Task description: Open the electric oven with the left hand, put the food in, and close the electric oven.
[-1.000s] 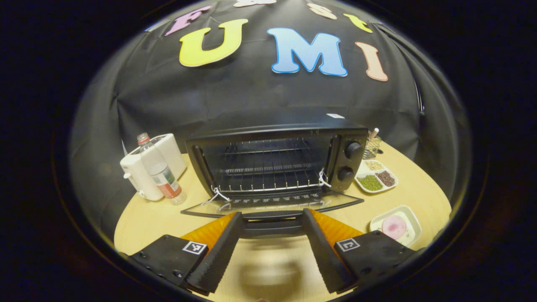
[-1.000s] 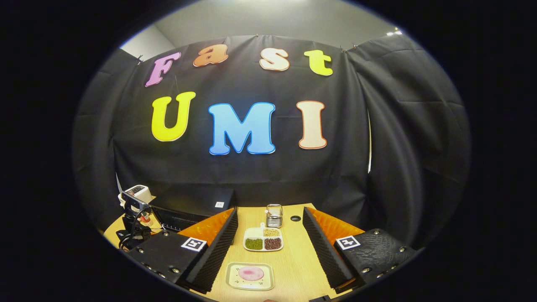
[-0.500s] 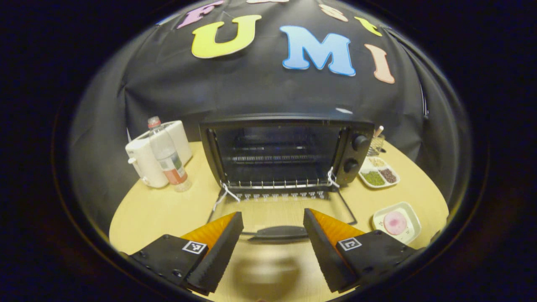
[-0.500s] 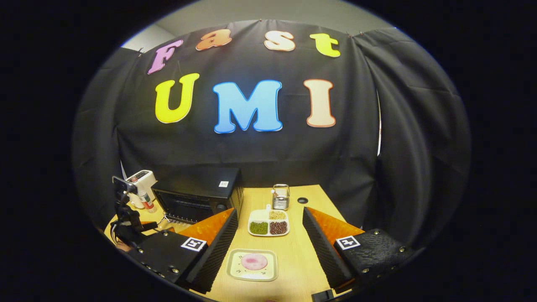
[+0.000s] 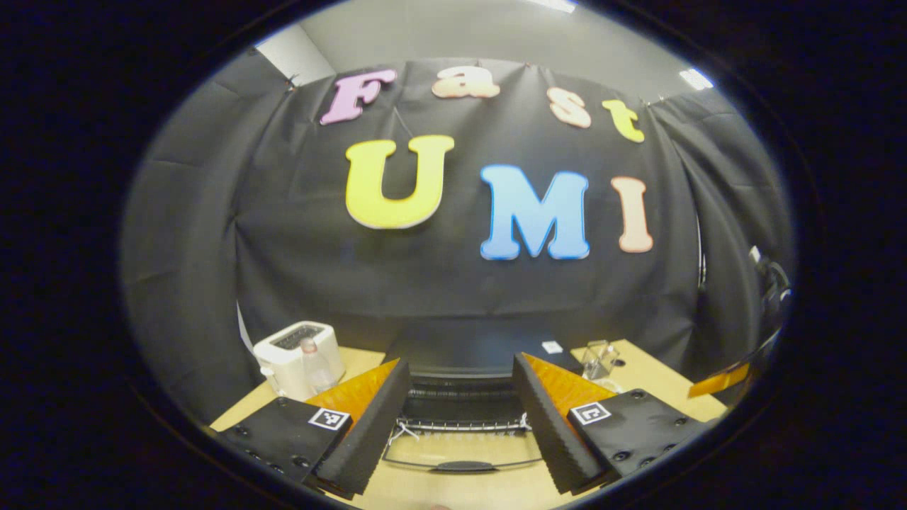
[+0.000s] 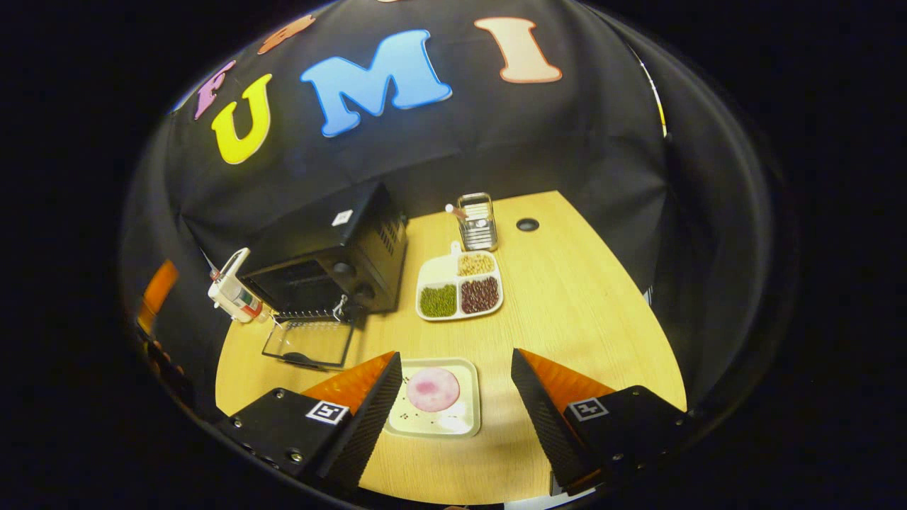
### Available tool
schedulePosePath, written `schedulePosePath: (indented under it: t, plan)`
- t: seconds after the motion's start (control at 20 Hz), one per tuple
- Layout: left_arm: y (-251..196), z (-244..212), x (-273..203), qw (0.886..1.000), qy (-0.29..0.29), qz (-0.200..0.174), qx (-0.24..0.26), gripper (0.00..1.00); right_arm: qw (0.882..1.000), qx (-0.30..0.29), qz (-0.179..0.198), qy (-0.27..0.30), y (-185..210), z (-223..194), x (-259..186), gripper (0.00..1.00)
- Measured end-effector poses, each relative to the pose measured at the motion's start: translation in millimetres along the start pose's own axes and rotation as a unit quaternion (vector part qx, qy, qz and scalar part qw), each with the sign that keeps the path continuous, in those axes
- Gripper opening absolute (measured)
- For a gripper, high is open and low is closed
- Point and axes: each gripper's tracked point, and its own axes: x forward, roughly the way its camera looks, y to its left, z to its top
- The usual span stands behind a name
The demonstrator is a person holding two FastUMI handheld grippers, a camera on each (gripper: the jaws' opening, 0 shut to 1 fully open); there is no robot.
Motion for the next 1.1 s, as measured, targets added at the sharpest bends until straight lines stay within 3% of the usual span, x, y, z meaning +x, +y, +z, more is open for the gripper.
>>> schedulePosePath:
  t: [0.25, 0.5, 0.6, 0.65, 0.7, 0.9, 0.95, 1.05, 1.1]
  plan:
    - [5.2, 52.0, -28.6, 0.999, -0.050, 0.005, 0.007, 0.98, 0.997, 0.006, 0.005, 0.081, -17.8, -36.5, 45.9, 0.96]
    - [31.0, 38.6, -48.1, 0.999, -0.034, 0.035, 0.003, 1.00, 0.990, 0.023, -0.006, 0.136, -20.2, -67.7, 81.8, 0.95]
    - [42.7, 28.5, -55.6, 0.999, -0.019, 0.047, -0.001, 0.92, 0.988, 0.007, -0.024, 0.154, -25.5, -79.9, 92.8, 0.95]
    - [47.1, 23.2, -56.6, 0.999, -0.013, 0.052, -0.003, 1.00, 0.986, -0.001, -0.028, 0.162, -25.9, -85.1, 95.2, 0.95]
    - [52.3, 19.5, -57.6, 0.998, -0.008, 0.057, -0.008, 1.00, 0.985, -0.010, -0.034, 0.169, -27.1, -89.7, 98.0, 0.94]
    - [66.7, 8.1, -62.0, 0.997, 0.005, 0.070, -0.024, 0.91, 0.979, -0.035, -0.056, 0.192, -31.2, -99.1, 106.5, 0.86]
    - [68.1, 5.7, -61.7, 0.997, 0.007, 0.073, -0.027, 1.00, 0.979, -0.044, -0.055, 0.191, -28.5, -94.7, 108.2, 0.81]
    - [69.0, 3.9, -63.0, 0.997, 0.008, 0.071, -0.034, 0.99, 0.977, -0.067, -0.060, 0.196, -26.2, -97.1, 109.5, 0.85]
    - [68.6, 2.4, -62.7, 0.997, 0.009, 0.069, -0.035, 0.98, 0.974, -0.072, -0.065, 0.203, -22.8, -102.5, 115.1, 0.74]
